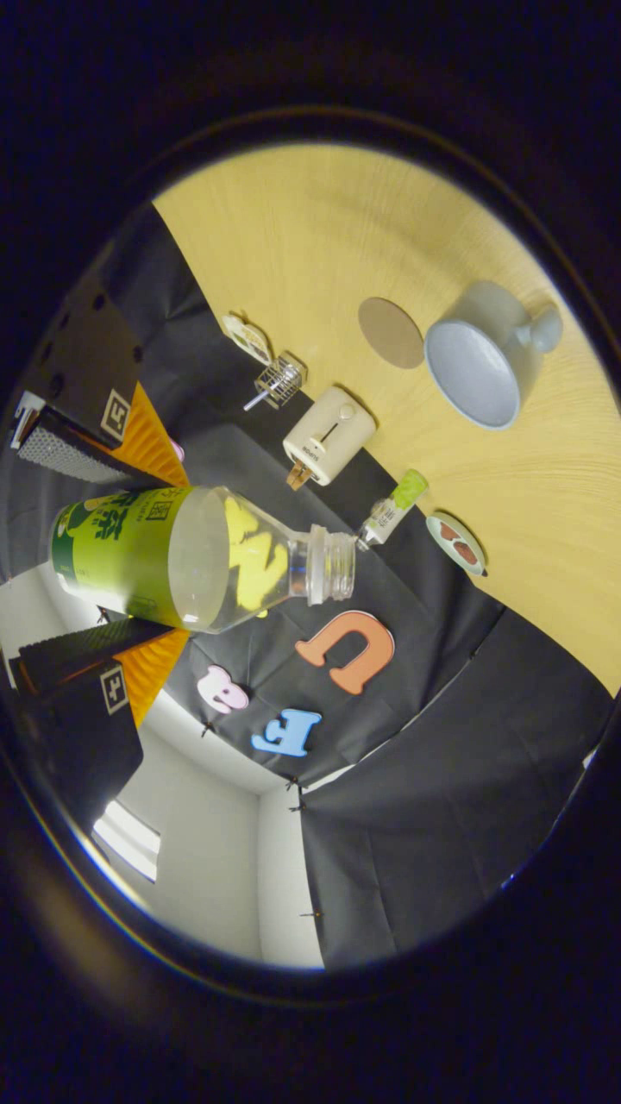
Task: Take the bottle from table, then pour the juice into the cup, finally place the bottle on the coaster
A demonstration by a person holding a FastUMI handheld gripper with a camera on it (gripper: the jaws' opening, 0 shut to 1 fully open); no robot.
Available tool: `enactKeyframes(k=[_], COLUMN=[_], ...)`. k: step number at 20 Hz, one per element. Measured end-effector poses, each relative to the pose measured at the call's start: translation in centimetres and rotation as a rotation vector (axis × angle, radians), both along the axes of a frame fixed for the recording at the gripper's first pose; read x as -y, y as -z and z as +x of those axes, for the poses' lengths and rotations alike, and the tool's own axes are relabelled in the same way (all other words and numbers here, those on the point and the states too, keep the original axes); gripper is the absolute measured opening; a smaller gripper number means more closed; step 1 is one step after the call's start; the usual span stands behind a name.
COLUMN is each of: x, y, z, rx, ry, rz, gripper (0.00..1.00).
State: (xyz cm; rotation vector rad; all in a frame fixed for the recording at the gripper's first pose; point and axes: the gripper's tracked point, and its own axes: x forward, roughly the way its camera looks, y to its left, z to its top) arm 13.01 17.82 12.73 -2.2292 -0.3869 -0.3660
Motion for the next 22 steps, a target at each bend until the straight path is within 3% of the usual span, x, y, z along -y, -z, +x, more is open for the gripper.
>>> enactKeyframes(k=[5, 12, 15, 22], x=[1.6, 3.3, 2.8, 2.0], y=[0.1, 0.1, -1.1, -4.4], z=[0.8, 0.7, 0.0, -0.8], rx=[-0.041, -0.122, -0.127, -0.131], ry=[-0.01, -0.093, -0.179, -0.356], rz=[0.228, 0.588, 0.732, 1.225], gripper=[0.79, 0.79, 0.79, 0.79])
